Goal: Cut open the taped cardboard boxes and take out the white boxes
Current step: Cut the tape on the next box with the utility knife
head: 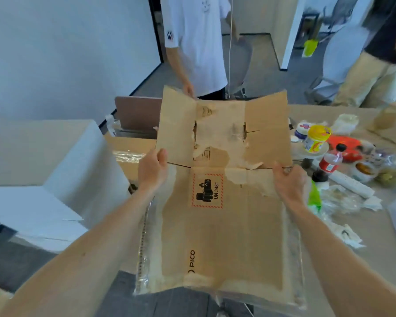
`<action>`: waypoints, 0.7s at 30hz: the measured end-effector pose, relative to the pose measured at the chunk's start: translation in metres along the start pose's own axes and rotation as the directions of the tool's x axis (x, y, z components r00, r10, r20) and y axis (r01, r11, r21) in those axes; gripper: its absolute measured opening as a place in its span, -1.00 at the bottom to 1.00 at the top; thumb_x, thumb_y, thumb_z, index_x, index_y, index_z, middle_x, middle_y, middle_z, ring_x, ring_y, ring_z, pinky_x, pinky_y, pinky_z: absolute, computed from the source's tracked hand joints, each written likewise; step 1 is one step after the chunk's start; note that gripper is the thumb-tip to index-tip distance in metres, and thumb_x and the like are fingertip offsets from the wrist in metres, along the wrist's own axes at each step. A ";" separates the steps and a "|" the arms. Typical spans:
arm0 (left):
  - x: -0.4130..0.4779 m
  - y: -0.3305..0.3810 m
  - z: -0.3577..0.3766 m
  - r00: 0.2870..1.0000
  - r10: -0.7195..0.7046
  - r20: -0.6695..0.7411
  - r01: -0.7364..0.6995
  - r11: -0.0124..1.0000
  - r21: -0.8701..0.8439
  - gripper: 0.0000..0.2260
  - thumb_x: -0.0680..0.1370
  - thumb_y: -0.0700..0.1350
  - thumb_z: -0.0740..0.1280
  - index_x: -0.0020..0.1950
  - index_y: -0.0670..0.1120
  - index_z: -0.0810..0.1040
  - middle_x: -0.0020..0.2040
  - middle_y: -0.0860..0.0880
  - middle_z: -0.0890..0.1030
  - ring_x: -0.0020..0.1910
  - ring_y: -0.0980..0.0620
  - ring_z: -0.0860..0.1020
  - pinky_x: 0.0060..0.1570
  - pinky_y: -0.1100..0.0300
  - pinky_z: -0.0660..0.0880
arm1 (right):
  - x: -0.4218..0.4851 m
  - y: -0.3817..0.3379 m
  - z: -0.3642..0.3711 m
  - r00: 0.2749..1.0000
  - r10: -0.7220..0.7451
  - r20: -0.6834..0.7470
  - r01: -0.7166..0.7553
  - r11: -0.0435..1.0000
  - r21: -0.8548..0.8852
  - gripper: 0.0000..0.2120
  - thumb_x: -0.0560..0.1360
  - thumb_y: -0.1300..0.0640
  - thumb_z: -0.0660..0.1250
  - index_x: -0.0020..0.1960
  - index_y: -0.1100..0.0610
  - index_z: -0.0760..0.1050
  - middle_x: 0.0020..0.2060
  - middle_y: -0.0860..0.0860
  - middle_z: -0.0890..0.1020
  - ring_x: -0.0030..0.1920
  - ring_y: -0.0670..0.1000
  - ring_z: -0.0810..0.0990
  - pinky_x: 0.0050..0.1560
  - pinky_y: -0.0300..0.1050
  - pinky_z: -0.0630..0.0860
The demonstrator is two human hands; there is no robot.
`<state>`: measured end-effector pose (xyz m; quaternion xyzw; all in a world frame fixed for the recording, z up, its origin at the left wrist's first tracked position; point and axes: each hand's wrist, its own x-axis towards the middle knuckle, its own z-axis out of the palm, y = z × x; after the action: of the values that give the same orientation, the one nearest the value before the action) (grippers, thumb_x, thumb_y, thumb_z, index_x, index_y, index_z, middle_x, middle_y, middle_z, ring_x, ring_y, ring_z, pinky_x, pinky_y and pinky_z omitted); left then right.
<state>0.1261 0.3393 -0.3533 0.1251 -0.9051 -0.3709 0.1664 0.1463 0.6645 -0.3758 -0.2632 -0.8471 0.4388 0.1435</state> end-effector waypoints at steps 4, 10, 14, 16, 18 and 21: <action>-0.022 0.058 -0.086 0.987 0.103 -0.119 -0.105 0.994 -0.006 -0.70 0.70 -0.01 0.11 -0.13 -0.15 0.42 -0.29 0.04 0.42 -0.23 -0.02 0.40 -0.18 0.11 0.25 | -0.030 -0.066 -0.055 0.990 -0.134 -0.046 0.139 0.983 0.122 -0.60 0.50 -0.20 0.28 -0.06 0.16 0.52 -0.05 0.16 0.66 0.01 0.21 0.60 0.00 0.03 0.46; -0.058 0.116 -0.225 0.940 0.160 -0.303 -0.173 0.985 -0.019 -0.70 0.66 -0.08 0.11 -0.28 -0.02 0.27 -0.30 -0.02 0.38 -0.26 -0.06 0.34 -0.27 0.07 0.23 | -0.096 -0.160 -0.129 0.943 -0.315 -0.104 0.330 0.923 0.196 -0.65 0.55 -0.13 0.30 -0.15 0.17 0.44 -0.11 0.20 0.59 0.03 0.26 0.54 -0.03 0.05 0.40; -0.082 0.119 -0.313 0.900 0.138 -0.412 -0.162 0.987 -0.023 -0.79 0.65 -0.08 0.09 -0.17 -0.05 0.37 -0.25 0.02 0.41 -0.29 0.10 0.36 -0.34 0.13 0.24 | -0.141 -0.225 -0.145 0.873 -0.477 -0.098 0.486 0.839 0.246 -0.64 0.55 -0.16 0.27 -0.11 0.15 0.53 -0.12 0.17 0.62 0.03 0.26 0.56 0.00 0.04 0.48; -0.095 0.106 -0.356 0.873 0.100 -0.478 -0.109 0.994 0.009 -0.81 0.65 -0.09 0.08 -0.11 -0.09 0.39 -0.24 0.01 0.40 -0.31 0.11 0.34 -0.38 0.16 0.22 | -0.166 -0.258 -0.138 0.830 -0.549 -0.094 0.550 0.781 0.295 -0.57 0.53 -0.20 0.26 0.00 0.18 0.57 -0.05 0.19 0.65 0.06 0.26 0.57 -0.02 0.03 0.49; -0.109 0.085 -0.399 0.834 0.061 -0.548 -0.044 0.998 0.046 -0.78 0.66 -0.07 0.06 -0.10 -0.13 0.38 -0.24 0.00 0.39 -0.32 0.08 0.34 -0.39 0.17 0.22 | -0.196 -0.291 -0.128 0.791 -0.608 -0.067 0.596 0.740 0.312 -0.53 0.56 -0.19 0.25 -0.04 0.26 0.56 -0.09 0.21 0.64 0.01 0.25 0.57 -0.10 -0.01 0.40; -0.134 0.050 -0.459 0.761 0.021 -0.648 0.018 0.998 0.053 -0.70 0.69 0.00 0.07 -0.07 -0.17 0.41 -0.23 -0.03 0.42 -0.27 -0.02 0.40 -0.26 0.10 0.31 | -0.242 -0.335 -0.105 0.732 -0.681 -0.021 0.642 0.679 0.356 -0.55 0.57 -0.17 0.23 -0.10 0.24 0.49 -0.18 0.15 0.59 -0.06 0.22 0.53 -0.08 0.00 0.41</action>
<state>0.4242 0.1319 -0.0385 0.2493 -0.8020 -0.2791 0.4656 0.2873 0.4365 -0.0444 0.1152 -0.8024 0.5104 0.2870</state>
